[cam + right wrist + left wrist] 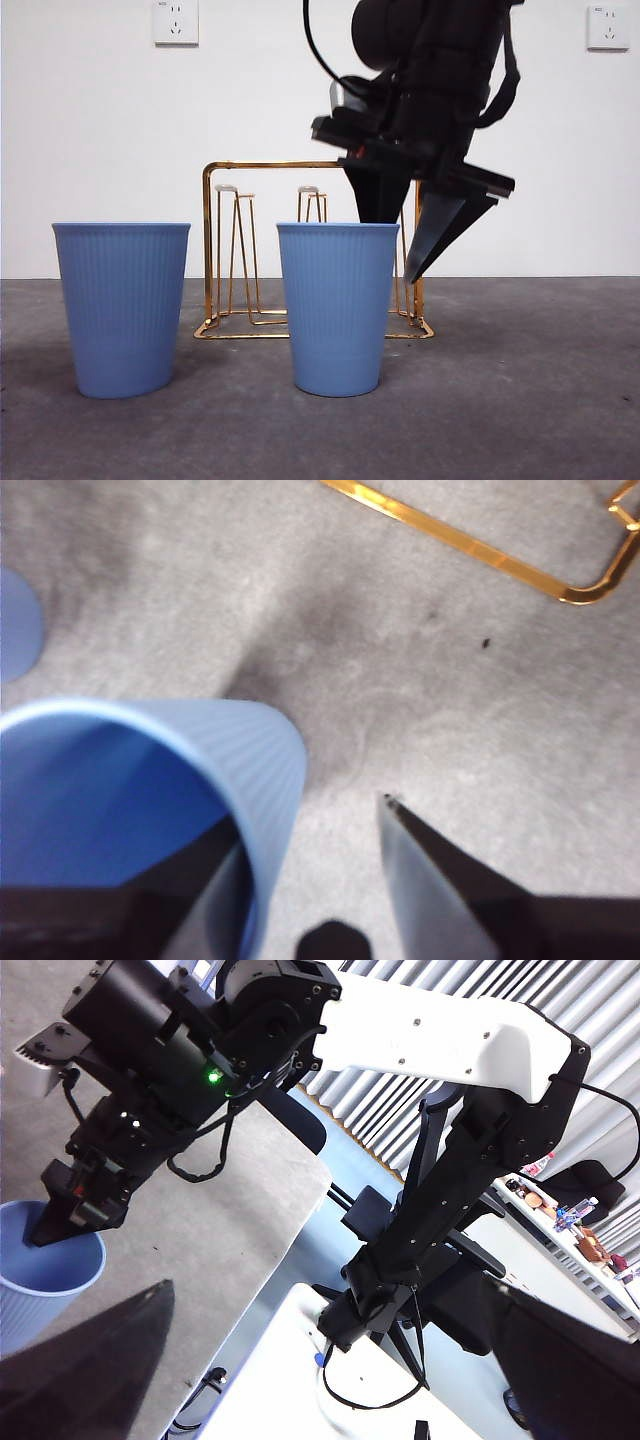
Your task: Pick up cup 1,put cup 1 in the cup rack,pick up cup 2,put cup 2 in the cup rack
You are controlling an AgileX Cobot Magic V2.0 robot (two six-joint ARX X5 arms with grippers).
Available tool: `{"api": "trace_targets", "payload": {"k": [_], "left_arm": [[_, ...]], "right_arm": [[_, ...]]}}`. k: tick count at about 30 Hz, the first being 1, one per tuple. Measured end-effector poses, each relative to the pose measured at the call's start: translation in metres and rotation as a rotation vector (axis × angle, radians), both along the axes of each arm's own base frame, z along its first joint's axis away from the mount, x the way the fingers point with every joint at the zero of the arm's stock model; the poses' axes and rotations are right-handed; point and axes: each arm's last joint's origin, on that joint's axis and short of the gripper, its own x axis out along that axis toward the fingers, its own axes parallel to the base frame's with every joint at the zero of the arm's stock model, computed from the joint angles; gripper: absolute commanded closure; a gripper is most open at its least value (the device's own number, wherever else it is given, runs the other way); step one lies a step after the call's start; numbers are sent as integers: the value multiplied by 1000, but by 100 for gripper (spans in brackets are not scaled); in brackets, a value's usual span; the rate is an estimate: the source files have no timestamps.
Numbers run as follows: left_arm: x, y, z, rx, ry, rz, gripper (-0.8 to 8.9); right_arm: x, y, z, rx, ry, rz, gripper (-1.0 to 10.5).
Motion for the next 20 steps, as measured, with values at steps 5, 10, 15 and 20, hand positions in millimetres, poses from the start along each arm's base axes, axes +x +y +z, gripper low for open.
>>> {"api": "trace_targets", "payload": {"k": [5, 10, 15, 20], "left_arm": [[3, -1, -1, 2, 14, 1, 157], [5, -1, -2, 3, 26, 0, 157], [8, -2, -2, 2, 32, 0, 157], [15, -4, 3, -30, 6, 9, 157]], "right_arm": [[2, 2, -7, -9, 20, -2, 916], [2, 2, -7, -12, 15, 12, 958], [-1, 0, -5, -24, 21, 43, 958], [-14, -10, 29, 20, -60, 69, 958]]}}
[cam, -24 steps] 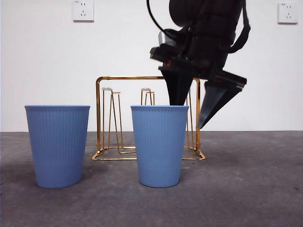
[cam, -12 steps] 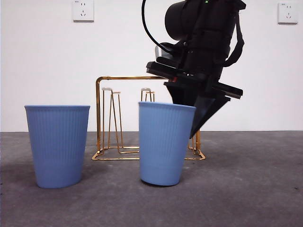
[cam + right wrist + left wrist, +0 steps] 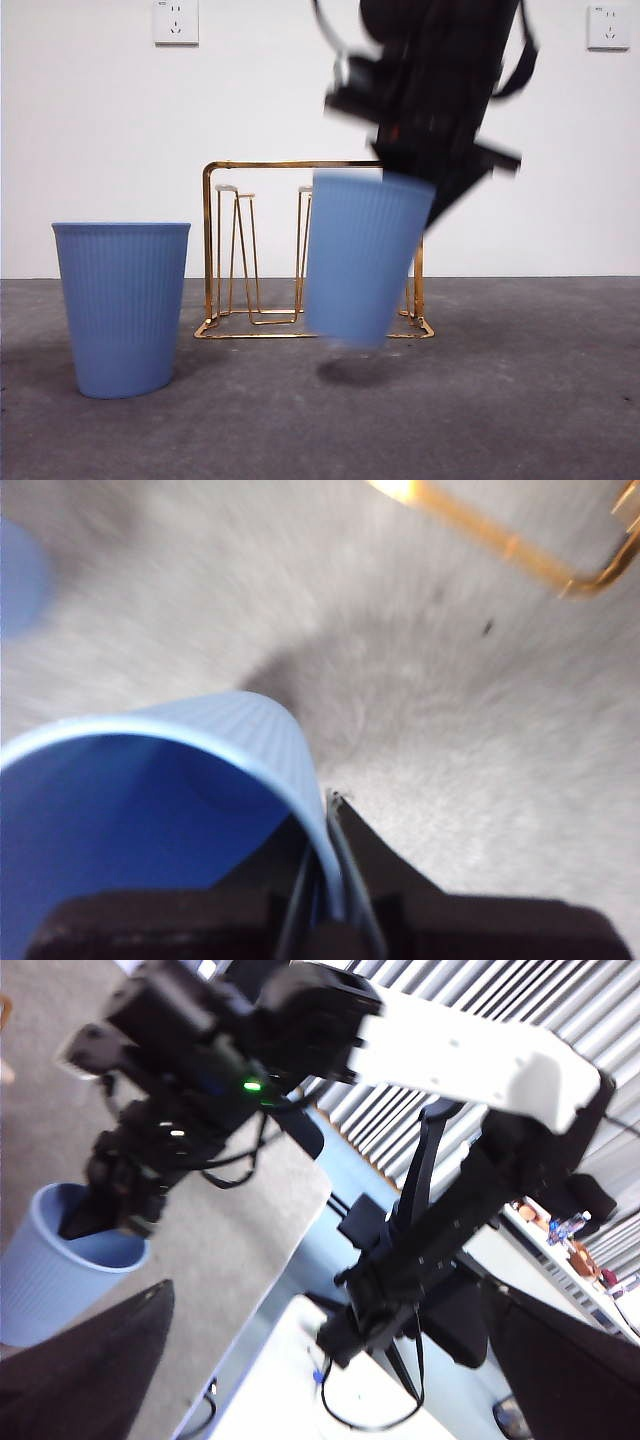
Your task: Pick up cup 1,put cup 1 in the cup rack,pick up cup 2,put cup 2 in the cup rack
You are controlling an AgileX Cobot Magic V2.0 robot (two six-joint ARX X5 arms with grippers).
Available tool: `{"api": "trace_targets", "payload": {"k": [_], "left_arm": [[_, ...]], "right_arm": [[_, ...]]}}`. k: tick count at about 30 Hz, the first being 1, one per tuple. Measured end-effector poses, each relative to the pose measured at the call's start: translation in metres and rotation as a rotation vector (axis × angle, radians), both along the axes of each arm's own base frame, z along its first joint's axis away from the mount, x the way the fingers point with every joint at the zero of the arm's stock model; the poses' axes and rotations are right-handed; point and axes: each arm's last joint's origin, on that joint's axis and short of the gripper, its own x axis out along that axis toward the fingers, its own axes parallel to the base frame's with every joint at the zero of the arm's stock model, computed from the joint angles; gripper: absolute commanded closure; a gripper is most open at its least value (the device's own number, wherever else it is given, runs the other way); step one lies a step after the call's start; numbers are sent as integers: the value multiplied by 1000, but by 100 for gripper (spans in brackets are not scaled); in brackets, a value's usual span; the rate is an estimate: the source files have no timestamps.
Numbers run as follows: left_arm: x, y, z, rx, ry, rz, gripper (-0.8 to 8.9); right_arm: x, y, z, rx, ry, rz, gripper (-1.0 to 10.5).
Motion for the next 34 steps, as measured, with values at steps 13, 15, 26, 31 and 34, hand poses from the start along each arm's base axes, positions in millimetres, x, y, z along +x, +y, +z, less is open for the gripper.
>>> {"api": "trace_targets", "payload": {"k": [13, 15, 26, 31, 34], "left_arm": [[20, -19, 44, -269, -156, 34, 157], [23, -27, 50, -331, -180, 52, 157], [38, -100, 58, -731, -272, 34, 157], [47, -126, 47, -819, -258, 69, 157], [53, -138, 44, -846, -249, 86, 157]], "right_arm": [[-118, -86, 192, 593, -827, -16, 958], [-140, -103, 215, 690, -977, -31, 958], [-166, -122, 249, 880, -1231, -36, 958], [-150, -110, 243, 862, -1182, -16, 958], [-145, -105, 240, 865, -1159, 10, 958]]}}
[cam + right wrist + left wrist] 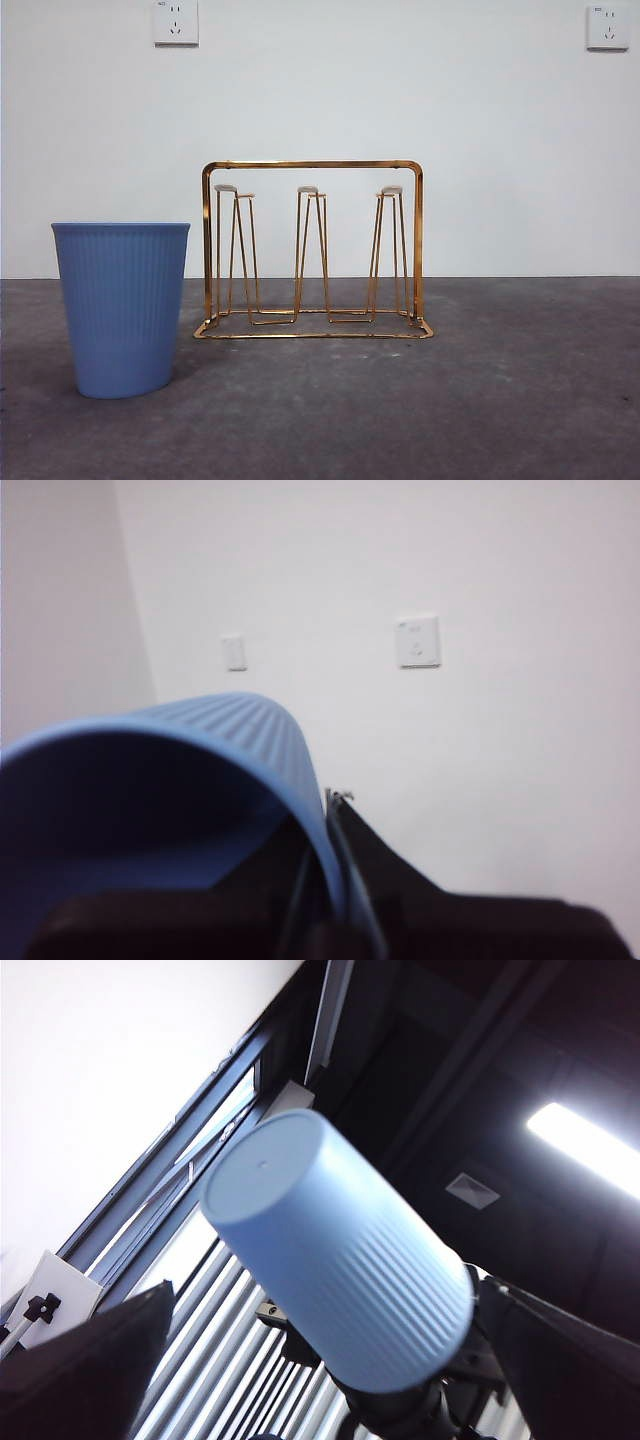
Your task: Pick up cup 1,put cup 1 in the cup rack,pick up cup 2,put cup 2 in the cup rack
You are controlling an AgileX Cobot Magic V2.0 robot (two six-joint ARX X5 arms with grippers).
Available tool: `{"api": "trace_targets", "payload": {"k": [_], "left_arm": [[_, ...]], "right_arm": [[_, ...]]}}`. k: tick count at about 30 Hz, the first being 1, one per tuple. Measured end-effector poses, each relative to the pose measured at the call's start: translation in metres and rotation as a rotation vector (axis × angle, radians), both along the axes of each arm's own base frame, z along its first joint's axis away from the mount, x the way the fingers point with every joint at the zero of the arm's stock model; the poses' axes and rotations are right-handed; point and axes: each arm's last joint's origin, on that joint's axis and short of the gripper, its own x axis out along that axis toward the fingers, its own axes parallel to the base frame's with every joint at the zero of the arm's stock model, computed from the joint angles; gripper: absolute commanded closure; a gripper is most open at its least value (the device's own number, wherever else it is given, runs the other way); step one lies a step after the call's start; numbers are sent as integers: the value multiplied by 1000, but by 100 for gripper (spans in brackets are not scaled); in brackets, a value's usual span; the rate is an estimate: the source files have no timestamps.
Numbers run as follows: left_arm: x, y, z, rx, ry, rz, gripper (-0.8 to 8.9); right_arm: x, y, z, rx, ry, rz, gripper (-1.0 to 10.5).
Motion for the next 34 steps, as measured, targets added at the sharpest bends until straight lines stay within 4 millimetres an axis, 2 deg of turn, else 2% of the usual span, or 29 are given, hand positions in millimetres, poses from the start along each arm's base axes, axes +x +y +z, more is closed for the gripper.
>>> {"api": "trace_targets", "payload": {"k": [6, 16, 24, 25, 29, 34], "left_arm": [[8, -13, 10, -32, -10, -3, 157], [9, -12, 29, -97, -32, 37, 158], [9, -11, 32, -103, -41, 47, 160], [9, -11, 32, -103, -41, 48, 177], [8, -11, 32, -103, -42, 47, 391], [8, -11, 32, -102, -43, 46, 550]], "right_arm": [[9, 8, -1, -4, -7, 44, 958], [13, 13, 1, 8, -41, 92, 958], [23, 30, -4, -3, -31, 143, 958], [25, 32, -5, -5, -27, 148, 958], [28, 38, -7, -10, -21, 160, 958], [27, 38, -5, 8, -46, 163, 958]]}}
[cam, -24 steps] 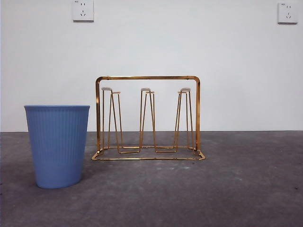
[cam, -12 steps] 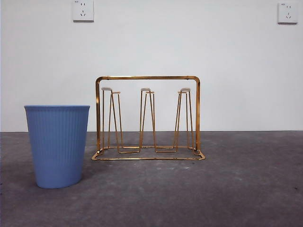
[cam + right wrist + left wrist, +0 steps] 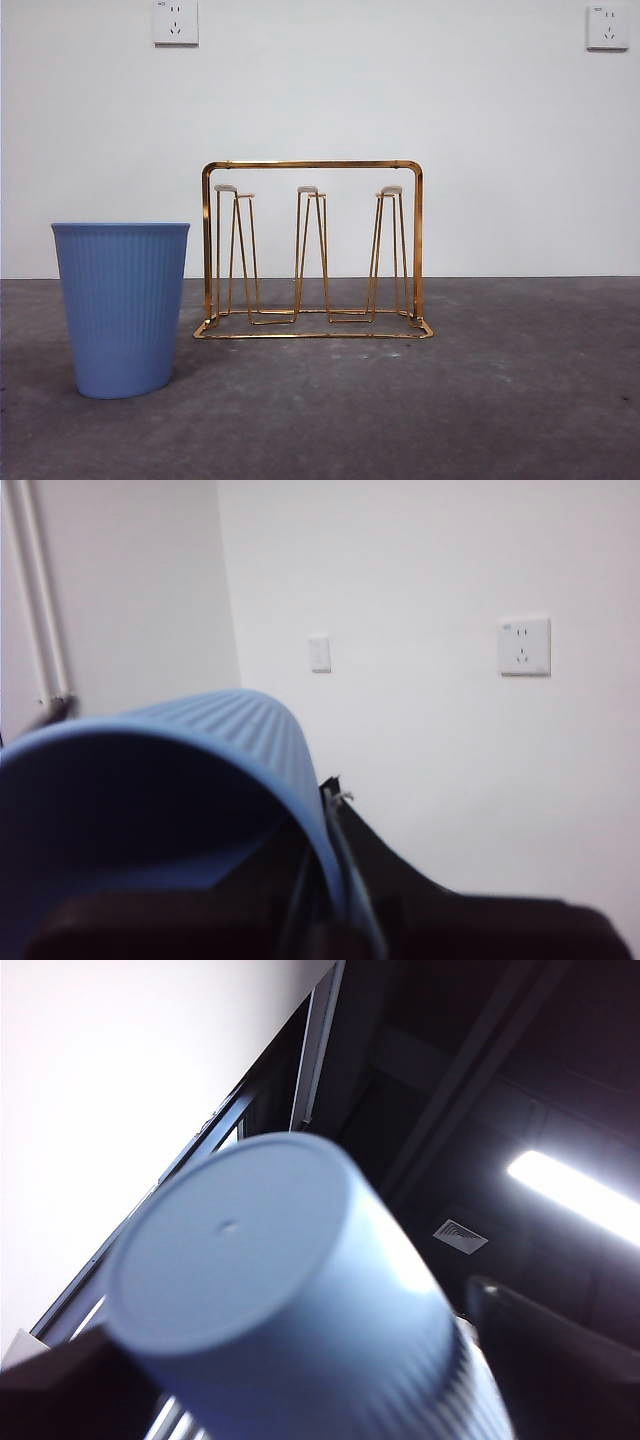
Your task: Pick up cup 1,put cup 1 in the cup rack,pick up cup 2,put cup 2 in the cup rack
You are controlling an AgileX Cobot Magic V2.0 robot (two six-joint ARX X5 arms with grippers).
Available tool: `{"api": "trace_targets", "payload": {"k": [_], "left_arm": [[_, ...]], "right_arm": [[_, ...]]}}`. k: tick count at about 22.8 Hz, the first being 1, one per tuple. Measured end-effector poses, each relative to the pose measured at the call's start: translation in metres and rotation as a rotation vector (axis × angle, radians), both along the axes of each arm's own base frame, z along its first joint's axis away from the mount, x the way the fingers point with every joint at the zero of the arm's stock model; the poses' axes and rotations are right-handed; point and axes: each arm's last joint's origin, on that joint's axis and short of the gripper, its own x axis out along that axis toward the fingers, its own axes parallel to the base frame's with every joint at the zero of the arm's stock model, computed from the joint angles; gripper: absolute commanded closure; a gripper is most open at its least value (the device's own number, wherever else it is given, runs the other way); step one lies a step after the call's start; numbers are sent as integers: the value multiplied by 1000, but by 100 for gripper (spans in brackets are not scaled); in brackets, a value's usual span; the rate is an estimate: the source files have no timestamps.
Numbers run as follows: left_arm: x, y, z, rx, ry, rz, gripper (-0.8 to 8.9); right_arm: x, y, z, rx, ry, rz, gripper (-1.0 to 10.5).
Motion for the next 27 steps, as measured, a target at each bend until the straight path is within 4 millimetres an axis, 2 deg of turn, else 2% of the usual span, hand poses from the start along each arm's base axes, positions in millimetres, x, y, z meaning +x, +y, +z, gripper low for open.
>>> {"api": "trace_targets", "payload": {"k": [6, 7, 10, 11, 15, 19, 27], "left_arm": [[-1, 1, 4, -31, 25, -46, 575], [-1, 1, 4, -31, 28, -48, 603], [-1, 1, 4, -32, 31, -50, 799], [-1, 1, 4, -32, 31, -50, 832], [-1, 1, 3, -29, 38, -52, 821], [0, 0, 2, -16, 31, -35, 821], [6, 5, 2, 0, 15, 5, 821]], "right_arm": [[-1, -1, 2, 16, -9, -6, 958], [-1, 0, 2, 15, -8, -6, 958], [-1, -1, 2, 14, -4, -10, 957], [-1, -1, 2, 15, -3, -11, 957], [-1, -1, 0, 8, 8, -14, 933], [-1, -1, -3, -15, 44, -40, 782], [-9, -11, -13, -107, 135, -108, 778]]}}
